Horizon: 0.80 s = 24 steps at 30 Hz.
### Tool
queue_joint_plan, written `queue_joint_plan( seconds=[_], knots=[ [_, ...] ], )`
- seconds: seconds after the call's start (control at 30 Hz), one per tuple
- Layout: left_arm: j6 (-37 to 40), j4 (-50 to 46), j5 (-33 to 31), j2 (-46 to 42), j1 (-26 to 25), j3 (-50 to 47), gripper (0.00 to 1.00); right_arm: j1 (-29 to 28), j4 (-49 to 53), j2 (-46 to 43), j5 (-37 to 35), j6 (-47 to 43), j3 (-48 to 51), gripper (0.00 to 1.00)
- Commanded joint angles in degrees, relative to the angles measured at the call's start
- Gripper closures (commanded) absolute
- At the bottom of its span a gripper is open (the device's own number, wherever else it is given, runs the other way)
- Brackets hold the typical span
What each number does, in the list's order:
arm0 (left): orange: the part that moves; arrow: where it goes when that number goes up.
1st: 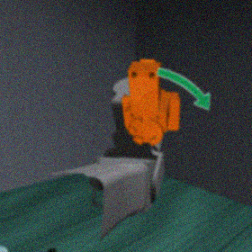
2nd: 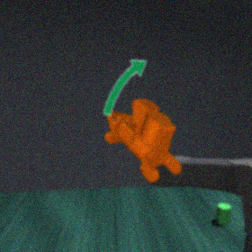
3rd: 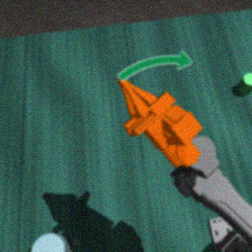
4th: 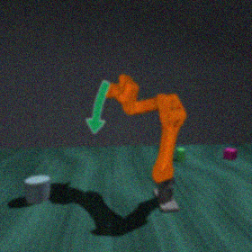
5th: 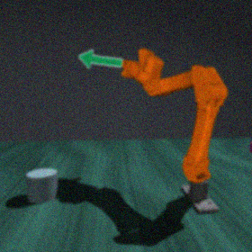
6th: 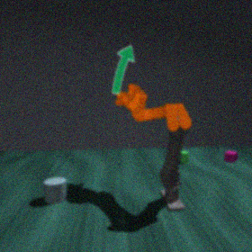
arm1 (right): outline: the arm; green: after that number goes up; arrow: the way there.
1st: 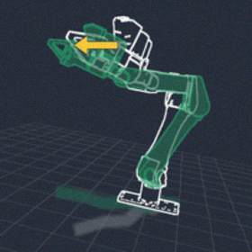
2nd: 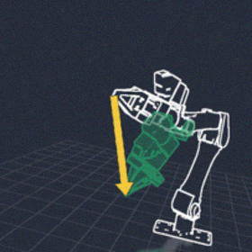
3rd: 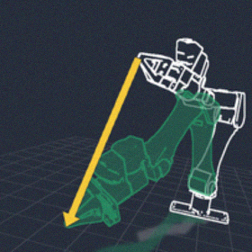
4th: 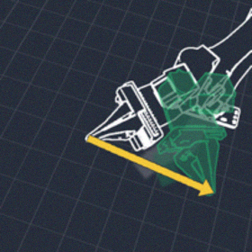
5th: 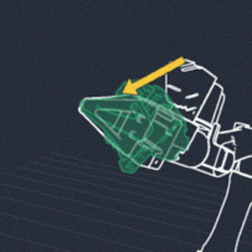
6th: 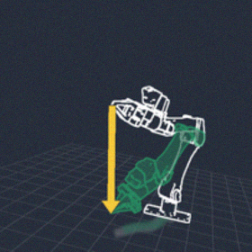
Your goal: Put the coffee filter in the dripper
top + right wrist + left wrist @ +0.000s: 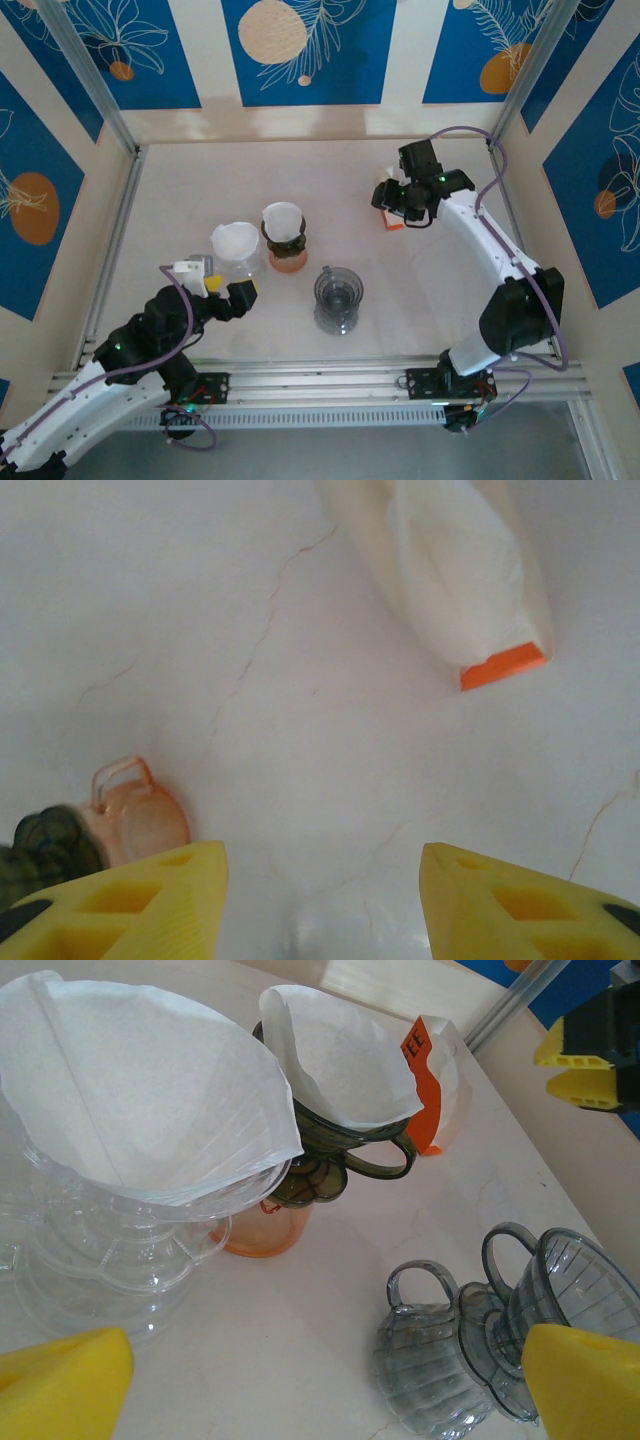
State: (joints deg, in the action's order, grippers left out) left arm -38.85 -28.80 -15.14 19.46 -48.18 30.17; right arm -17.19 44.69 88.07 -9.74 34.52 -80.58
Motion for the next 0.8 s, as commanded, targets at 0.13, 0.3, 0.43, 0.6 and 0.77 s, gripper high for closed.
queue_joint_plan(
  seconds=[0.13, 0.3, 0.43, 0.6, 0.77],
  knots=[
    [0.57, 1.02, -1.08, -0.08, -0.29, 1.75, 0.00, 1.52, -2.07, 7.81, -2.58, -2.33, -5.71, 0.48],
    [0.45, 0.49, -1.07, -0.11, -0.25, 1.86, 0.00, 2.11, -0.15, 13.61, -5.92, -3.81, -11.18, 0.52],
    [0.49, 0.32, -1.12, -0.24, -0.24, 1.92, 0.00, 2.14, 0.74, 17.30, -8.66, -5.33, -14.74, 0.58],
    [0.47, 0.10, -1.38, -0.22, -0.24, 2.00, 0.00, 2.20, 2.38, 22.09, -9.97, -4.97, -19.32, 0.64],
    [0.51, 0.20, -1.47, 0.03, -0.29, 2.17, 0.00, 2.50, 2.00, 25.14, -10.16, -3.48, -21.70, 0.65]
  ],
)
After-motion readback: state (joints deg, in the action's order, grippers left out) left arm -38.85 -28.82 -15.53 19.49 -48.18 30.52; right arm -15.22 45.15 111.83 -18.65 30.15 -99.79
